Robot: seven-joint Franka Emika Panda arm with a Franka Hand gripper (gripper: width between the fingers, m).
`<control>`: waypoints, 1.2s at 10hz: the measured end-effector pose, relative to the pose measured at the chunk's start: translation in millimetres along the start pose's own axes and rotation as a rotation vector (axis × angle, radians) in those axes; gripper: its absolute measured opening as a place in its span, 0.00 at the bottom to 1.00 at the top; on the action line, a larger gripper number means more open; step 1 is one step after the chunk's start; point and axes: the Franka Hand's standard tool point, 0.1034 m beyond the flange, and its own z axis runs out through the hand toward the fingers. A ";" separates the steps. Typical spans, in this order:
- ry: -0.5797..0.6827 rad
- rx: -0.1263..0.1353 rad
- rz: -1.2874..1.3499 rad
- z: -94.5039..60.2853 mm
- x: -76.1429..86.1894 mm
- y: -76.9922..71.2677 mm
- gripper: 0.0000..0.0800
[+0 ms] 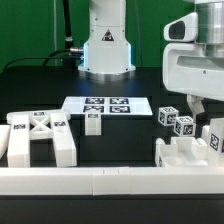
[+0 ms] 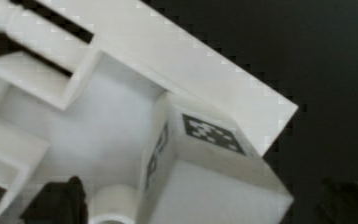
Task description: Assemble chair
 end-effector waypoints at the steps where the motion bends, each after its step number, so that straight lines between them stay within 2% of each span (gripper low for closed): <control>1: 0.001 -0.001 -0.086 0.1 -0.1 0.0 0.81; 7: 0.019 -0.027 -0.752 -0.2 -4.9 -4.0 0.81; 11: 0.022 -0.038 -0.938 -0.2 -2.8 -2.8 0.81; 12: 0.022 -0.038 -0.937 -0.2 -2.8 -2.8 0.63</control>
Offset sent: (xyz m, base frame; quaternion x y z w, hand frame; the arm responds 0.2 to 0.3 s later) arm -0.0006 0.0131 -0.0034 0.0110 -0.0213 -0.2188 0.9755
